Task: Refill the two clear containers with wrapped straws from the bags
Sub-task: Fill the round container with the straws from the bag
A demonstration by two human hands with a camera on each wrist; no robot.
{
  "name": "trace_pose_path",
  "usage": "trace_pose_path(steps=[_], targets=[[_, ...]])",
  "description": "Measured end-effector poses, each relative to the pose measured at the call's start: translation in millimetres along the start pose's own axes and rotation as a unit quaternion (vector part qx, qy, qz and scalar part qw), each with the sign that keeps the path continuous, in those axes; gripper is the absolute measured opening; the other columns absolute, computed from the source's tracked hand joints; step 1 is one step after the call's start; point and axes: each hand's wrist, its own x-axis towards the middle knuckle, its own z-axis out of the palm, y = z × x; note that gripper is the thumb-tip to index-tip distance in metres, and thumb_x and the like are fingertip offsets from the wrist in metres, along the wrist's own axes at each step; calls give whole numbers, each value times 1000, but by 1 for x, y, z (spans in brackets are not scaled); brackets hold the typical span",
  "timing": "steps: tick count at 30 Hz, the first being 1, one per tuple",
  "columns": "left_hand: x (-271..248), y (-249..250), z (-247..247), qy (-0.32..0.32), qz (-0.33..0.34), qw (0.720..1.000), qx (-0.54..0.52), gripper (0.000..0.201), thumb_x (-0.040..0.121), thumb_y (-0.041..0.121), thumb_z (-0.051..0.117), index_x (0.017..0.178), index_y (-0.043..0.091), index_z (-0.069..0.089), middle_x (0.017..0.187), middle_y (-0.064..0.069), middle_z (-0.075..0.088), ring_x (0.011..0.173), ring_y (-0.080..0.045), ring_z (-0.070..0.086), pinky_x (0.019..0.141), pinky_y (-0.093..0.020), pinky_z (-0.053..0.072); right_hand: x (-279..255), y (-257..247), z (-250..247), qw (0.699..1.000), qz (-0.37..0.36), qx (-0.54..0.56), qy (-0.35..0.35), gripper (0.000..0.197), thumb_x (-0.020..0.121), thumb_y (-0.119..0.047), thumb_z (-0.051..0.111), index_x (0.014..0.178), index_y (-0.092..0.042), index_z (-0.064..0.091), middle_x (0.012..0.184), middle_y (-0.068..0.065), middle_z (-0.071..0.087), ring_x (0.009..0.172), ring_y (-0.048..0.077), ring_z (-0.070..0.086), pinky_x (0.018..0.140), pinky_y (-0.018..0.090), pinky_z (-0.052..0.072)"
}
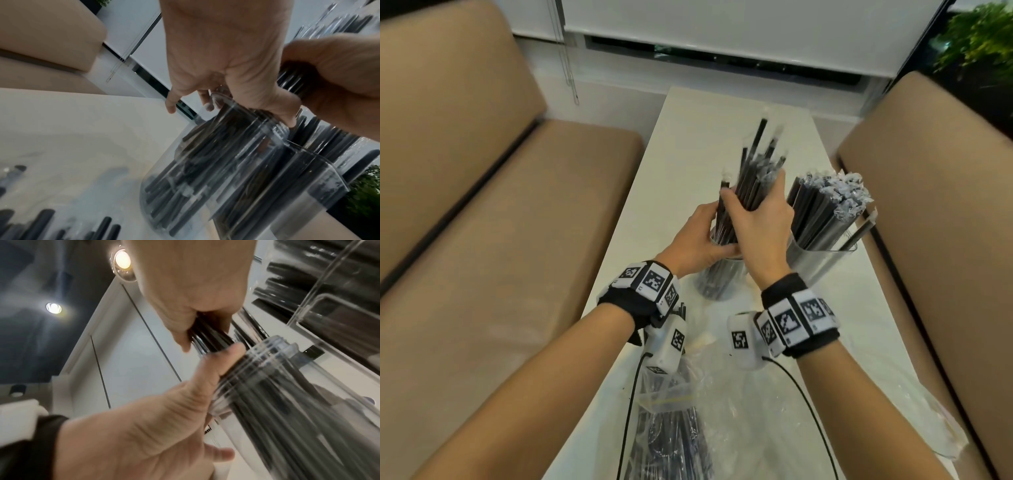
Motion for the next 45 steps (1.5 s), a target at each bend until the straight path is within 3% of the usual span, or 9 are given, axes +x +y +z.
trace_pose_path(steps=[7,13,17,21,26,30,36,40,45], targets=[[-2,7,-4,3,30,1000,7,79,78,27,82,143,14,40,125,7,47,116,-6,44,90,-11,37,16,-6,-32,998,-60,-10,-35,112,68,-12,86,151,-18,11,153,10,31,137,30,41,113,45,39],[-3,11,-4,0,37,999,3,66,79,23,82,134,12,47,114,15,57,100,12,53,96,-8,44,51,-6,-32,945,-142,-234,-181,77,93,-43,60,155,-20,20,164,10,14,151,29,14,122,47,18],[-3,13,-4,1,11,1000,26,64,80,23,81,131,7,47,108,10,53,102,-2,55,77,0,41,42,1,-14,936,-177,-184,-241,64,99,-34,54,154,-17,26,159,8,31,138,24,44,111,43,39],[-6,14,-5,-11,2,1000,28,74,80,28,81,141,8,43,130,-1,51,119,-10,47,99,-23,40,53,-8,-11,928,-243,-250,-129,77,90,-40,62,155,-23,24,159,15,18,61,14,58,75,37,52],[-6,13,-4,-8,-21,999,38,86,81,34,79,150,11,31,151,-7,39,141,-19,37,106,-25,31,75,-6,-10,865,-62,-392,-307,69,98,-61,17,120,-10,58,124,17,59,119,37,52,106,56,33],[-12,16,-9,-27,-8,999,20,93,80,34,80,152,11,26,154,-8,34,140,-14,33,118,-34,30,76,-15,-13,888,-31,-303,-343,73,98,-64,13,153,-19,27,160,13,30,146,33,30,117,60,18],[-58,-11,-58,50,-137,987,66,72,91,46,61,150,18,31,151,-12,34,134,-26,44,106,-39,43,1,-33,-56,975,-178,-92,-91,23,99,-16,52,117,-6,62,101,6,71,90,14,67,82,23,54],[-108,-39,-71,11,-296,946,135,60,95,58,43,119,4,54,121,-15,62,108,-33,62,93,-42,50,-92,-4,-44,952,-32,-131,-275,20,98,-23,56,109,-10,67,95,4,74,80,10,65,67,9,44],[-167,-38,-49,-124,-459,879,41,97,82,83,19,100,-2,64,92,-16,73,76,-26,67,79,-40,58,-146,45,-9,883,238,-134,-382,63,95,-52,53,137,-5,46,120,10,65,108,23,59,78,24,38]])
